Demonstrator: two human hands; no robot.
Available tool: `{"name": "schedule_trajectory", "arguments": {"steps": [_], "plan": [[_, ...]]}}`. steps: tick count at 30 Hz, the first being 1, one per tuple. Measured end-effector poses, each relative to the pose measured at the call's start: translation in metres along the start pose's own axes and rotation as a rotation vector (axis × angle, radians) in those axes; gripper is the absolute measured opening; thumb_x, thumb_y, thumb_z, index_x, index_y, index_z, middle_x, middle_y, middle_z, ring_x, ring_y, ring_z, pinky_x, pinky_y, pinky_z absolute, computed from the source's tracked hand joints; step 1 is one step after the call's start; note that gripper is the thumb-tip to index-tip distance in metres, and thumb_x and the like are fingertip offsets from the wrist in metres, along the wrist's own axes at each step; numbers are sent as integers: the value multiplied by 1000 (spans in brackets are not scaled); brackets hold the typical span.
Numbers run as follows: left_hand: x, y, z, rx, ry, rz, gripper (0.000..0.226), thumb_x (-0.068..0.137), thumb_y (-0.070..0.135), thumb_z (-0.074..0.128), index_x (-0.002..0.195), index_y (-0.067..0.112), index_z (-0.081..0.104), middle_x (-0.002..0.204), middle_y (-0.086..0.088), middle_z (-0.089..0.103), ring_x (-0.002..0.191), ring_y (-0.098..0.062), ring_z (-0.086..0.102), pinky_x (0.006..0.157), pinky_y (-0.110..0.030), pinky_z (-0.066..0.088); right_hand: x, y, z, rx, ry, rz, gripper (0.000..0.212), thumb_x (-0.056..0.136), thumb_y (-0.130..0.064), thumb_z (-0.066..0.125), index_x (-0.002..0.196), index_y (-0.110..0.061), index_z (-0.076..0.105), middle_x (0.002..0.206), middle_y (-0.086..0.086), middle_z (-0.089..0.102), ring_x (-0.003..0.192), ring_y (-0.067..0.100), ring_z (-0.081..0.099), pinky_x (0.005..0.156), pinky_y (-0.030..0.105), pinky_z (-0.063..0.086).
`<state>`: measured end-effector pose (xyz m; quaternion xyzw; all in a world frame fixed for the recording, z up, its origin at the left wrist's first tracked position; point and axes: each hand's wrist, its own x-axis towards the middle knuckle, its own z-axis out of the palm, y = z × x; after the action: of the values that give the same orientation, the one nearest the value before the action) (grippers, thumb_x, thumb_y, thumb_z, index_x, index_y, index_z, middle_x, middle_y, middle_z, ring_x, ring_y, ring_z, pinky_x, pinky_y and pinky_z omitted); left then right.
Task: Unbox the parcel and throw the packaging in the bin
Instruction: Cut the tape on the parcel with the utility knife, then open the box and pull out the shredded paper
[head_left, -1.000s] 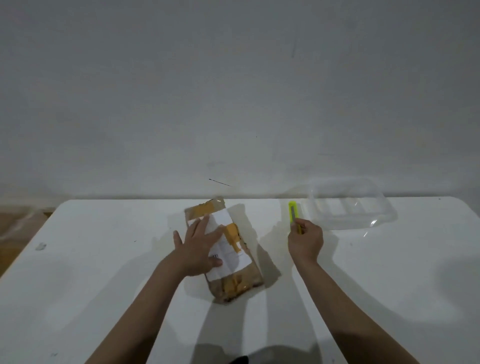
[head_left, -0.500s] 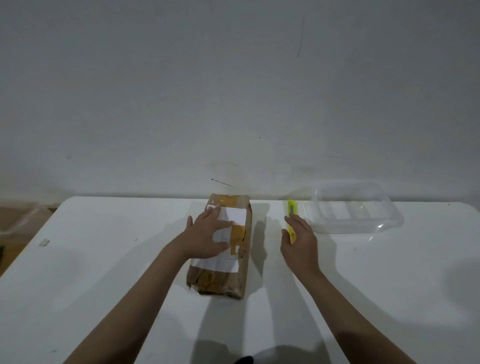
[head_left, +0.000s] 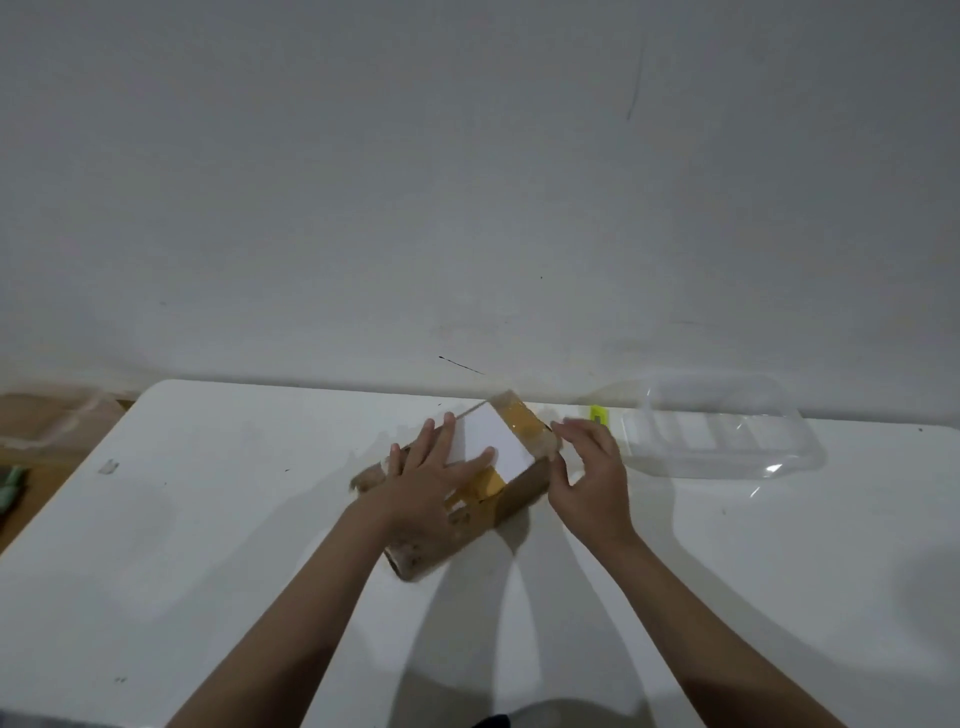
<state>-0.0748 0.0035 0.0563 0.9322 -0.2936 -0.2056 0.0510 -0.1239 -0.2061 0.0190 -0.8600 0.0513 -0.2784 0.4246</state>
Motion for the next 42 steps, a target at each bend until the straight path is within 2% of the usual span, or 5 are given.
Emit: {"name": "schedule_trajectory", "arguments": {"steps": [9, 28, 31, 34, 42], "plan": [[-10, -13, 7, 36, 259, -15, 81, 85, 18, 61, 146, 44, 15, 157, -1, -22, 145, -20, -18, 114, -53, -7, -2, 8, -3, -8, -423, -190, 52, 73, -31, 73, 123, -26, 61, 145, -7, 42, 140, 1, 19, 113, 11, 11], [-19, -31, 42, -905, 737, -305, 130, 53, 25, 92, 150, 15, 6, 149, 3, 31, 137, -12, 31, 96, -16, 37, -5, 13, 16, -201, -222, -262, 44, 85, -38, 52, 120, -11, 61, 122, 4, 65, 120, 25, 49, 105, 29, 35], [-21, -25, 43, -939, 773, -300, 128, 54, 17, 92, 150, 14, 6, 136, 9, 38, 123, -4, 41, 82, 3, 34, -3, 7, 18, -151, -83, -284, 35, 89, -32, 50, 103, -5, 67, 96, 7, 72, 93, 31, 61, 86, 33, 47], [-22, -25, 52, -944, 801, -293, 129, 55, 24, 92, 149, 22, 4, 141, 3, 43, 124, -8, 46, 95, -20, 43, 8, -3, 18, -83, 20, -206, 39, 92, -41, 48, 93, -7, 69, 79, 4, 71, 70, 27, 60, 64, 32, 50], [-22, -31, 49, -927, 789, -218, 114, 54, 15, 92, 142, 14, 20, 134, 6, 43, 124, -8, 44, 83, -2, 40, 15, -10, 17, 241, 79, 110, 58, 71, -42, 76, 117, -22, 46, 107, 3, 53, 97, 19, 60, 79, 32, 53]]}}
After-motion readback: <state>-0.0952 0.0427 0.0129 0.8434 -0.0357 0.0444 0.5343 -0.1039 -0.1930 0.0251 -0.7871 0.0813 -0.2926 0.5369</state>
